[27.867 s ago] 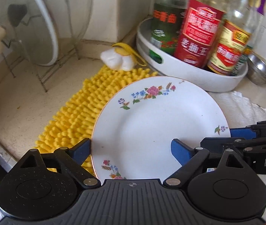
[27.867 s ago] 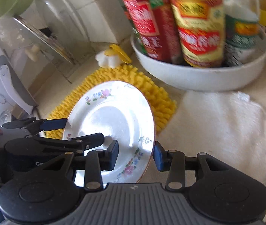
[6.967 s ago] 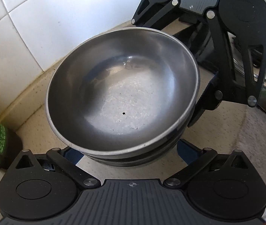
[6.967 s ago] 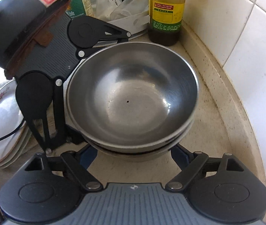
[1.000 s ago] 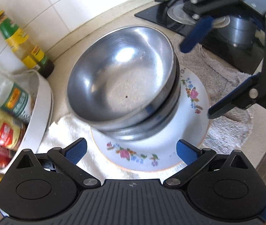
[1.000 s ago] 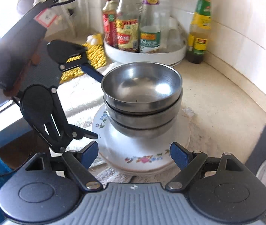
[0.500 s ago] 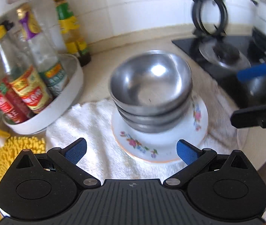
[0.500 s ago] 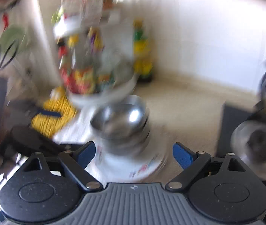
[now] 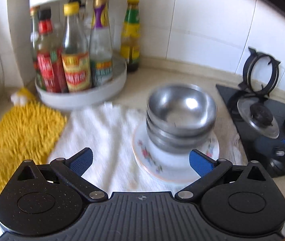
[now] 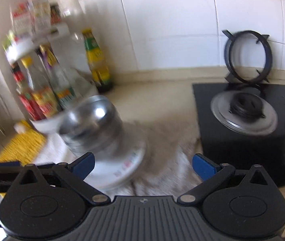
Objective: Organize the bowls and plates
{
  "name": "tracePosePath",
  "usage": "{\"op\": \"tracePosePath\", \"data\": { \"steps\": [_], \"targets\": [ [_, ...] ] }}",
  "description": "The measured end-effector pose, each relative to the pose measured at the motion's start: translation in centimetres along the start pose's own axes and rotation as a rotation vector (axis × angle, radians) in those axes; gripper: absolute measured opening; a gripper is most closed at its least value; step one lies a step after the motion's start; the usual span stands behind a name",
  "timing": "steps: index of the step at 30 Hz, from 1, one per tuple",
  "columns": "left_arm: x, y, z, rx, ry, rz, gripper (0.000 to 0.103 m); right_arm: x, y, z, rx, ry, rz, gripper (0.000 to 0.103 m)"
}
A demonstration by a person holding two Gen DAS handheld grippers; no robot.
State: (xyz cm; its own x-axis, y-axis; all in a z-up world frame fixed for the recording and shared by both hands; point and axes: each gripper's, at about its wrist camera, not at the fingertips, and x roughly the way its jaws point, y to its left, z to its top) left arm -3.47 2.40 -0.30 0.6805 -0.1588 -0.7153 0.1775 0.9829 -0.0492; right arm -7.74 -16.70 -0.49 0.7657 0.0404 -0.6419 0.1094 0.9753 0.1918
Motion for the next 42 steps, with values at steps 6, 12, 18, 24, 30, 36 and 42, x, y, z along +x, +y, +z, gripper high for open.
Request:
{"op": "tracePosePath", "data": {
  "steps": [6,12,18,24,30,36,42],
  "targets": [
    [0.3,-1.0,-1.3,-0.053,0.021,0.034,0.103,0.1,-1.2,-0.8,0.015,0.021,-0.013,0.103],
    [0.3,-1.7,-2.2,-0.076,0.037,0.084,0.103,0.0,-0.9,-0.8,-0.009,0.023,0.0,0.103],
    [-0.2,-2.3,-2.3,-0.094,0.038,0.104,0.103,-0.3,-0.8,-1.0,-0.016,0.025,0.006,0.103],
    [-0.6,-2.8,-2.7,-0.099,0.038,0.122,0.103,-0.6,-1.0,-1.4,-0.009,0.03,0.004,0.103],
    [-1.2,-3.1,-3.1,-0.088,0.032,0.149,0.102,-1.0,-0.9,-1.8,-0.015,0.039,0.007,0.103],
    [-1.7,-3.1,-3.7,-0.083,0.028,0.159,0.102,-1.5,-0.8,-2.2,-0.022,0.04,0.01,0.103],
    [-2.5,-3.3,-4.1,-0.065,0.011,0.175,0.101,-2.1,-0.8,-2.5,-0.029,0.034,0.016,0.103]
  ]
}}
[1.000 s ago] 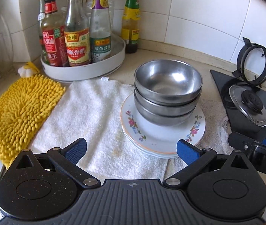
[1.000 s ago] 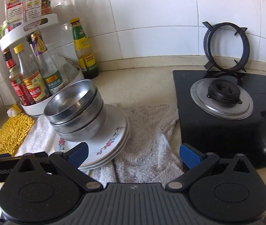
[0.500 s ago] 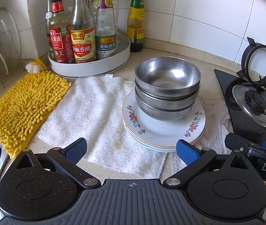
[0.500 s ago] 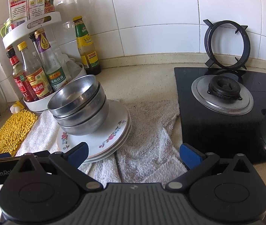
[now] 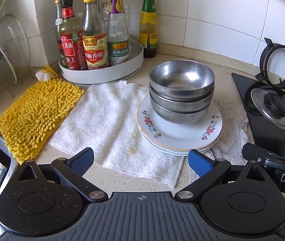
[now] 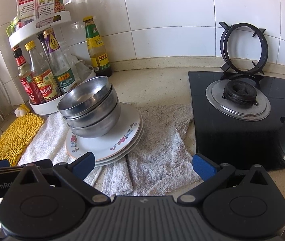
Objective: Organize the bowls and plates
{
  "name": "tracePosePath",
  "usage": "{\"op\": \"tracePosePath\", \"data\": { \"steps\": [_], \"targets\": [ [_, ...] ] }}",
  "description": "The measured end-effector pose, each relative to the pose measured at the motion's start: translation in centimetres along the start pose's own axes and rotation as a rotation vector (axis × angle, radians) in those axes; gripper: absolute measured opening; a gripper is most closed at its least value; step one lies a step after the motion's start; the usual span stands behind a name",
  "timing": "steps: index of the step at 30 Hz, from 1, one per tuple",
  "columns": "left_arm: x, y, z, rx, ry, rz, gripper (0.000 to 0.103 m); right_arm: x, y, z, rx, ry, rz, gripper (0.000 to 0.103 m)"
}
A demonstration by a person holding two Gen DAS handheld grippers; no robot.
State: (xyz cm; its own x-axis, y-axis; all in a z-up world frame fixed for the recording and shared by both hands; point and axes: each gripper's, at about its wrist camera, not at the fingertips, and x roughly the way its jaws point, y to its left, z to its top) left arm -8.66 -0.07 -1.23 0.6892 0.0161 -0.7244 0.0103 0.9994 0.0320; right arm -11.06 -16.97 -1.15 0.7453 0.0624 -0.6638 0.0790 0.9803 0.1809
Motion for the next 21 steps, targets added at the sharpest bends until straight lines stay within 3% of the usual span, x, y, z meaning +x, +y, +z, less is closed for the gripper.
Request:
{"op": "tracePosePath", "data": {
  "steps": [11,21],
  "targets": [
    [-1.6,-0.7,-0.7,0.037,-0.039,0.038,0.099,-0.8,-0.2,-0.5,-0.016,-0.002,0.015,0.103],
    [-2.0,-1.0,-1.4,0.026,-0.025,0.03,0.097,-1.2,-0.9,-0.8,-0.036,0.003,0.022,0.103]
  ]
}}
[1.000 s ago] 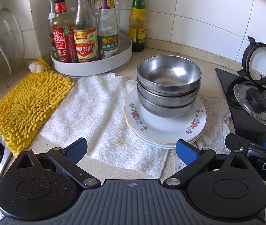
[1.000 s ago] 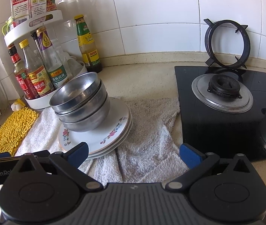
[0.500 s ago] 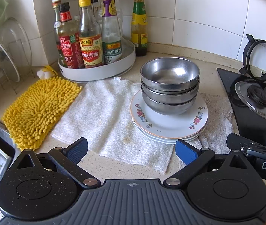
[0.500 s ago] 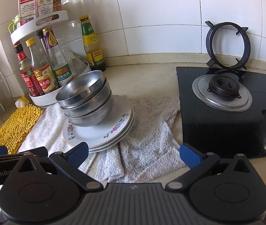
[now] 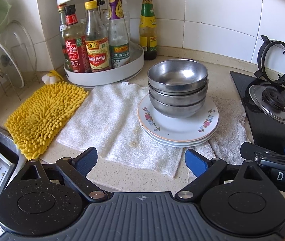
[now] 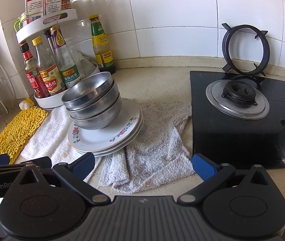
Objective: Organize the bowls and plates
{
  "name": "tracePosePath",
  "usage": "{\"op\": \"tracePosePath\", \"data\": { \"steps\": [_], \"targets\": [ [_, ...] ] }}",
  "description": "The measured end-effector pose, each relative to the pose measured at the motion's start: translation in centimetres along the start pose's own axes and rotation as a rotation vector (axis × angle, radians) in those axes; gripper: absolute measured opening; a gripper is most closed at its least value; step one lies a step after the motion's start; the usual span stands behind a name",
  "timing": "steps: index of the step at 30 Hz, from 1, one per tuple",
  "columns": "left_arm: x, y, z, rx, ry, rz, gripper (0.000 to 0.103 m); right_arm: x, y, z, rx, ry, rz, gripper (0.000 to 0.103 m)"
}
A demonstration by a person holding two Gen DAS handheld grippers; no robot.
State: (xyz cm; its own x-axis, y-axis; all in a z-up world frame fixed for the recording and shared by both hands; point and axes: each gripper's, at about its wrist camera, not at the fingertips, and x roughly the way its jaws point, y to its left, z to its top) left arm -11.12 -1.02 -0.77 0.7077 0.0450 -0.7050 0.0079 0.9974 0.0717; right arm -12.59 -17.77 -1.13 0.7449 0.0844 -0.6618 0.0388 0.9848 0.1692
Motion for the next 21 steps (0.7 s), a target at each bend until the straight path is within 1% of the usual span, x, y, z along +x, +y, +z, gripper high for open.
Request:
{"op": "tracePosePath", "data": {
  "steps": [10,13,17,21],
  "targets": [
    [-0.6,-0.9,-0.3,0.008,-0.006,0.008,0.097,-0.7,-0.5,0.0,-0.022,-0.003,-0.009,0.103],
    [-0.4,-0.7,-0.4,-0.009,0.018,-0.015,0.097,-0.6,-0.3,-0.1,-0.038,0.005,-0.017,0.103],
    [0.3,-0.3,-0.5,-0.034,0.069,-0.053,0.097,-0.3,-0.1,-0.2,-0.054,0.023,-0.025,0.103],
    [1.0,-0.3,-0.6,-0.029,0.117,-0.076,0.095,0.1,-0.3,-0.4,-0.052,0.039,-0.032,0.103]
  ]
}}
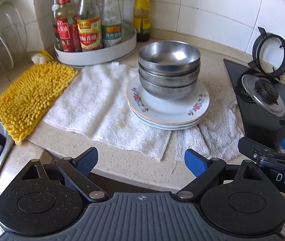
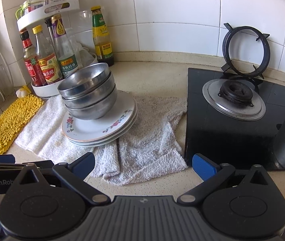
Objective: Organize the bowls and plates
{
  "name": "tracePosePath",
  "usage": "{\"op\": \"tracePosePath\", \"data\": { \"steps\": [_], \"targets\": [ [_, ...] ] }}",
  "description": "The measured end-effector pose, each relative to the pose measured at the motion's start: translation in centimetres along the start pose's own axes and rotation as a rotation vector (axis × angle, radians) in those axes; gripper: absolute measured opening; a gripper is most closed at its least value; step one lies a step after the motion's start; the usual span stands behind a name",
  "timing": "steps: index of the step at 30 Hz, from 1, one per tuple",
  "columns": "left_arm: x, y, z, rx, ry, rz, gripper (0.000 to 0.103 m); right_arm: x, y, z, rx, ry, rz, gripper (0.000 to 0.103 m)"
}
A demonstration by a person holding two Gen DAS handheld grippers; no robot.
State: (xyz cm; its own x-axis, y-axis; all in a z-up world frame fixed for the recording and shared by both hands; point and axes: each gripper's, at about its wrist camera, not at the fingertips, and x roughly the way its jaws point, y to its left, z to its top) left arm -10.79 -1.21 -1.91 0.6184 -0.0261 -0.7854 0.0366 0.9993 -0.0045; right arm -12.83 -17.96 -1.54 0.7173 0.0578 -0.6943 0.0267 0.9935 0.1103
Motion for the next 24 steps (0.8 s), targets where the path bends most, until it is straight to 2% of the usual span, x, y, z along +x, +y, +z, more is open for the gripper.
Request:
{"op": "tracePosePath", "data": {
  "steps": [3,16,24],
  "targets": [
    [0.2,-0.3,0.1,0.02,0.016,-0.004,0.092,0.1,-0.5,-0.1,0.004,0.008,-0.006,0.103],
    [1.8,-2.7,0.2,0.08,0.091,-0.042,0.092,0.5,-2.9,-1.1,0.057,0.044,-0.036,0.103],
    [2.0,-3.4,0.3,0.091,0.098,-0.048,0.092,0.1,-3.4,-1.1,0.083,0.02,-0.011,0.103]
  ]
}}
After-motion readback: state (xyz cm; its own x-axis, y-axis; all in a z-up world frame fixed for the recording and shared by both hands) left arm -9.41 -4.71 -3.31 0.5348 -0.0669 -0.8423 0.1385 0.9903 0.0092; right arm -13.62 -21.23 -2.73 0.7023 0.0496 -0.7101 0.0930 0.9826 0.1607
